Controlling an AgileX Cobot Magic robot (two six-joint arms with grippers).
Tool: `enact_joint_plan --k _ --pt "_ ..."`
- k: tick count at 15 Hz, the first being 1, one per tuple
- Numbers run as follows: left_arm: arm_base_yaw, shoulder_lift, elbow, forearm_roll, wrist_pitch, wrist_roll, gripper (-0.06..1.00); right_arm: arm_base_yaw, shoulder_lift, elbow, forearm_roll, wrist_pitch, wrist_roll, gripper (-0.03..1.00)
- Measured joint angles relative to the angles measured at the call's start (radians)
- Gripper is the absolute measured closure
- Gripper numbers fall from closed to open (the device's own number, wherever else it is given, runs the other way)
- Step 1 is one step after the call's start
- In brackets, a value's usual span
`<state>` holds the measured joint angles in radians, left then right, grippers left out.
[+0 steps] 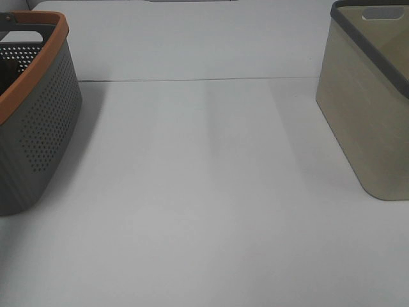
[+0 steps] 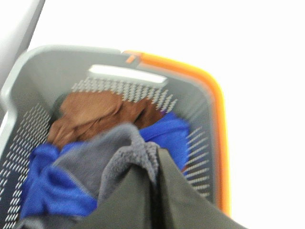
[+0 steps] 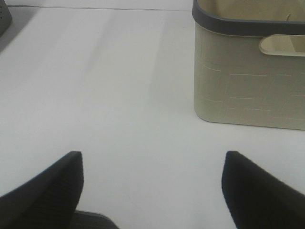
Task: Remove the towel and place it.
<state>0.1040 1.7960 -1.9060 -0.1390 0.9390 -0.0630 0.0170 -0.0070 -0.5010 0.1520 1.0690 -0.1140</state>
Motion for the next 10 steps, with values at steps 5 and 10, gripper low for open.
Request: enact_joint_plan --k 5,10 --pt "-0.16 -0.092 -0.055 -0.038 -0.127 0.008 0.94 0.0 0.001 0.0 0.0 0.0 0.0 0.21" --pt "-0.358 -0.105 -0.072 -0.048 -0.291 0.009 0.94 0.0 0.183 -0.014 0.054 -0.046 -0.023 0.21"
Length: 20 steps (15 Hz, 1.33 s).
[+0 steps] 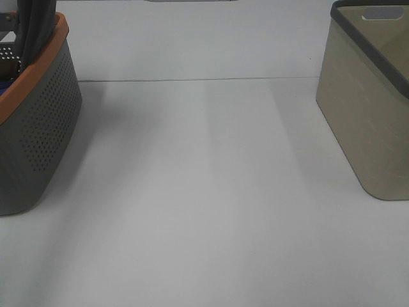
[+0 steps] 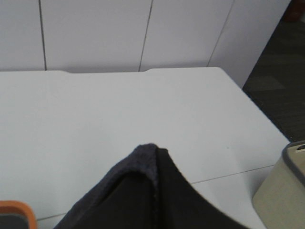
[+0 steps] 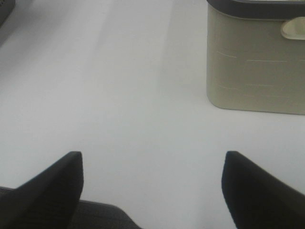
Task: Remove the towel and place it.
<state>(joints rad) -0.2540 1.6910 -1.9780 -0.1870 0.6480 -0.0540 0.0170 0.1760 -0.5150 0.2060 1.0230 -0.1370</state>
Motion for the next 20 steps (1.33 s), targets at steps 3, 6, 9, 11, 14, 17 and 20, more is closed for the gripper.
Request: enact_joint_plan --k 3,6,9,11,14,17,20 --pt "-0.106 0.0 0.0 -0.01 -0.112 0.0 0.94 0.038 0.135 -0.01 0.142 -0.117 -0.158 0.21" --pt "-0.182 0.0 0.0 -0.01 -0.176 0.002 0.94 0.109 0.286 -0.021 0.315 -0.179 -0.344 0.21" --pt "-0.235 0.0 0.0 -0.011 -0.194 0.002 0.94 0.225 0.538 -0.163 0.399 -0.192 -0.53 0.21" --pt "-0.247 0.004 0.0 -0.011 -0.194 0.002 0.94 0.273 0.634 -0.247 0.401 -0.191 -0.591 0.21" --pt "-0.287 0.034 0.0 -0.013 -0.17 0.003 0.94 0.493 0.897 -0.468 0.406 -0.192 -0.691 0.21" --pt "-0.324 0.062 0.0 -0.015 -0.13 0.003 0.94 0.647 1.06 -0.576 0.398 -0.262 -0.758 0.21" --pt "-0.345 0.064 0.0 -0.015 -0.079 0.003 0.94 0.723 1.176 -0.59 0.383 -0.399 -0.791 0.21"
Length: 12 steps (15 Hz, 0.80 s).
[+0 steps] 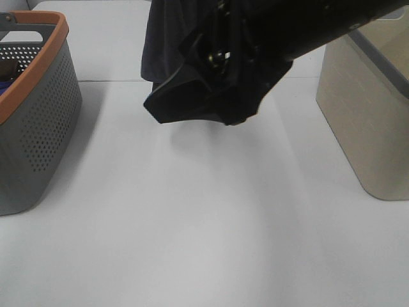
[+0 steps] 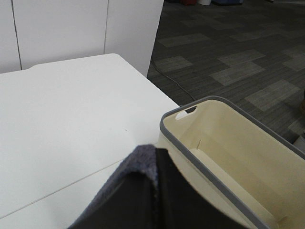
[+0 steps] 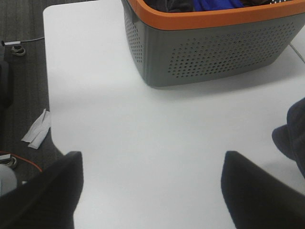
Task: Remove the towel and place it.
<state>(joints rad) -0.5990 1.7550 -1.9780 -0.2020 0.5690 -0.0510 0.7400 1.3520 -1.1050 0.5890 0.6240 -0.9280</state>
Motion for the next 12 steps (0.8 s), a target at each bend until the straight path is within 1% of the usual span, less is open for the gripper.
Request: enact_joint_plan --k 3,5,8,11,12 --pt "-0.002 0.0 0.0 -0.001 0.053 0.0 0.94 0.004 0.072 0.0 -0.005 -0.158 -0.001 0.21" --pt "-0.002 0.0 0.0 -0.001 0.086 0.0 0.94 0.004 0.088 0.0 -0.008 -0.234 0.0 0.21" --pt "-0.002 0.0 0.0 0.002 0.108 0.0 0.94 0.004 0.09 0.0 -0.054 -0.26 0.034 0.22" --pt "-0.002 0.0 0.0 0.002 0.12 0.0 0.94 0.004 0.093 0.0 -0.209 -0.262 0.174 0.31" --pt "-0.002 0.0 0.0 0.002 0.126 0.0 0.94 0.004 0.093 0.0 -0.245 -0.266 0.21 0.32"
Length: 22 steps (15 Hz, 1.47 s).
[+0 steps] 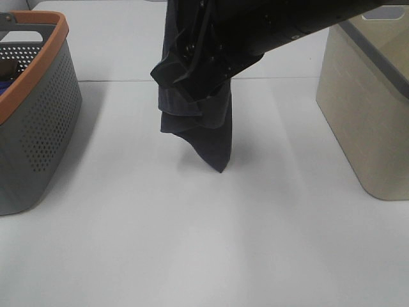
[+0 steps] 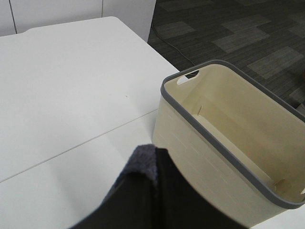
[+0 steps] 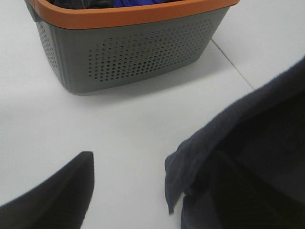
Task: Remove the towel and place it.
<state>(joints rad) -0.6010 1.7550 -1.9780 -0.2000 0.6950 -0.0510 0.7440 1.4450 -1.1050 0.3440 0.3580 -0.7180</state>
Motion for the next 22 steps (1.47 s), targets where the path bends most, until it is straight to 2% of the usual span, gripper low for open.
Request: enact_joint_plan --k 2,4,8,12,17,22 --pt "0.0 -0.003 -0.001 -0.001 0.021 0.0 0.94 0.0 0.001 0.0 -0.023 -0.024 0.033 0.32" --pt "-0.001 -0.015 -0.008 -0.001 0.037 0.0 0.94 0.0 0.023 0.0 -0.03 -0.088 0.051 0.33" --pt "-0.001 -0.051 -0.011 0.002 0.039 0.005 0.94 0.0 0.097 0.0 -0.037 -0.148 0.052 0.33" --pt "-0.001 -0.065 -0.011 0.036 0.066 0.008 0.94 -0.009 0.109 0.0 -0.037 -0.154 0.067 0.33" --pt "-0.001 -0.066 -0.011 0.089 0.101 0.015 0.94 -0.113 0.109 0.0 -0.041 -0.148 0.138 0.33" --pt "-0.001 -0.066 -0.011 0.09 0.101 0.015 0.94 -0.113 0.109 0.0 -0.04 -0.179 0.138 0.33"
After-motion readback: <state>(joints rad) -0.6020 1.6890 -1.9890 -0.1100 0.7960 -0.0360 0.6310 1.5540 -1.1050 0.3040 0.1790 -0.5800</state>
